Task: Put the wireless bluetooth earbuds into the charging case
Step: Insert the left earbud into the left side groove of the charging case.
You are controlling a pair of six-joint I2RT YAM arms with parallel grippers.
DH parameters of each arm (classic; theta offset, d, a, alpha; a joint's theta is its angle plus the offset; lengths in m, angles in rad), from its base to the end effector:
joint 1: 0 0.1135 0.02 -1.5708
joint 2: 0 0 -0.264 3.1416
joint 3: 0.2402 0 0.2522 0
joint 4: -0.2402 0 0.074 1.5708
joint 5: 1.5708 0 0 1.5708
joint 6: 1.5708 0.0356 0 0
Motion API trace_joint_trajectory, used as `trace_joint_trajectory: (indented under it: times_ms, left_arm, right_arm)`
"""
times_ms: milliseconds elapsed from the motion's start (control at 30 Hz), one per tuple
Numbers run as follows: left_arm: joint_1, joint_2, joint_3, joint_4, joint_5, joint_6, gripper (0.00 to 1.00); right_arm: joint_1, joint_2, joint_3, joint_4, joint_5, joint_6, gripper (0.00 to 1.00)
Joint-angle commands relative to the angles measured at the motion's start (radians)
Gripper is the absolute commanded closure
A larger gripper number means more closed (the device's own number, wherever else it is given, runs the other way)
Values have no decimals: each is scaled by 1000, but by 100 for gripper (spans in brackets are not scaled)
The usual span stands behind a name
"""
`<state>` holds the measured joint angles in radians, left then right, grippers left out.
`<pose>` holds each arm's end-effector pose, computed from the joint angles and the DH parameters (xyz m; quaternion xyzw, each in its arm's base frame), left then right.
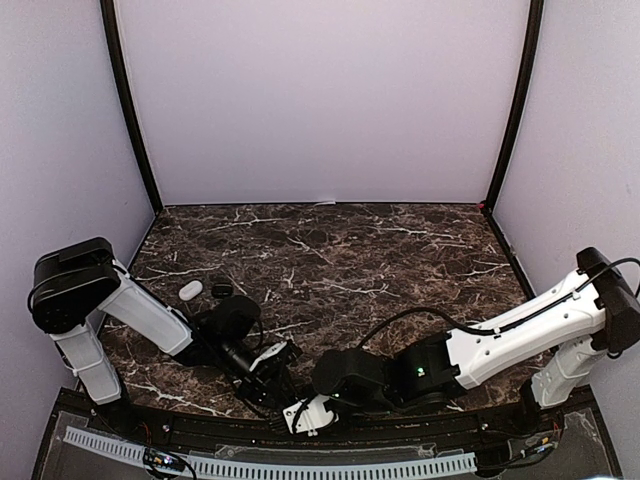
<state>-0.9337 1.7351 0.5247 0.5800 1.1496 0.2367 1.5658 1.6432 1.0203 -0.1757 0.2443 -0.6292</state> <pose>0.1388 -0.2422 0.1137 0.6186 0.4877 -0.5854 0.1919 0.0104 0.3487 0.2049 -0.7975 0.4600 0.0680 0.3845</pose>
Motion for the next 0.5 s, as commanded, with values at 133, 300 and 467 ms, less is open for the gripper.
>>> trace_joint_trajectory:
  times_ms: [133,300,467]
  left_arm:
    - [2,-43,1,79,-1,16,95]
    - [1,-45,0,86,-6,16,94]
    - [1,-48,-5,89,-11,16,94]
  right_arm:
    - [20,-7,42,-86,-41,9,65]
    - [12,-19,56,-123,-42,16,60]
    - [-10,-78,38,-98,-87,37,53]
